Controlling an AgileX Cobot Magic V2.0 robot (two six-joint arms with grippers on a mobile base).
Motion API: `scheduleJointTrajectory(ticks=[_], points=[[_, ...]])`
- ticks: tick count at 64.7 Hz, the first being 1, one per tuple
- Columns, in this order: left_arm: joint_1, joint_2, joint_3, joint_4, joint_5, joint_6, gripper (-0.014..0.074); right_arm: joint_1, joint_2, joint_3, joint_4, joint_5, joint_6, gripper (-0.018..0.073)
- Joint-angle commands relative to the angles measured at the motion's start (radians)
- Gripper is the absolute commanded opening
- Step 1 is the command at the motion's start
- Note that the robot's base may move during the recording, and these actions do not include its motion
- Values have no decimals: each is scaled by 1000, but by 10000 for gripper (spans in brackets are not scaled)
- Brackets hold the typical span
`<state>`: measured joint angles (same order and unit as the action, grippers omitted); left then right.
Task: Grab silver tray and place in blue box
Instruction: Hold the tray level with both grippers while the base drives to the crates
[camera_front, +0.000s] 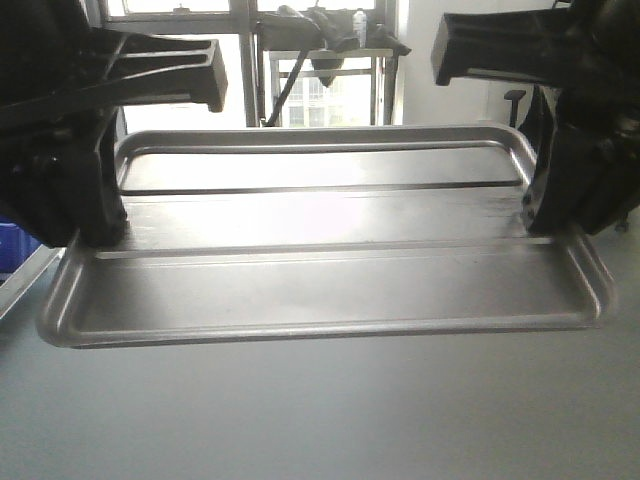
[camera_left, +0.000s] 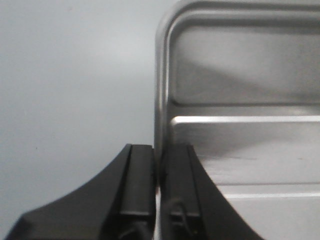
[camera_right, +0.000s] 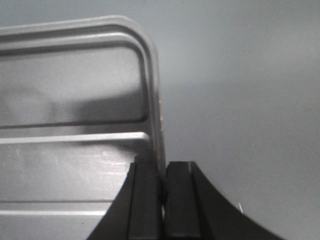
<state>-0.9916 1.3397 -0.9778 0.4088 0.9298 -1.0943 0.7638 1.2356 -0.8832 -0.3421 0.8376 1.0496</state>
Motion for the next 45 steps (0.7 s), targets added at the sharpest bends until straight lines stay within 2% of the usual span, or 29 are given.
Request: scheduleJointTrajectory(ticks=[1, 45], points=[[1, -28, -29, 32, 9, 0, -15, -6, -21, -36, -44, -18, 7, 60], [1, -28, -29, 37, 10, 0, -15, -6, -21, -36, -44, -19, 7, 60]])
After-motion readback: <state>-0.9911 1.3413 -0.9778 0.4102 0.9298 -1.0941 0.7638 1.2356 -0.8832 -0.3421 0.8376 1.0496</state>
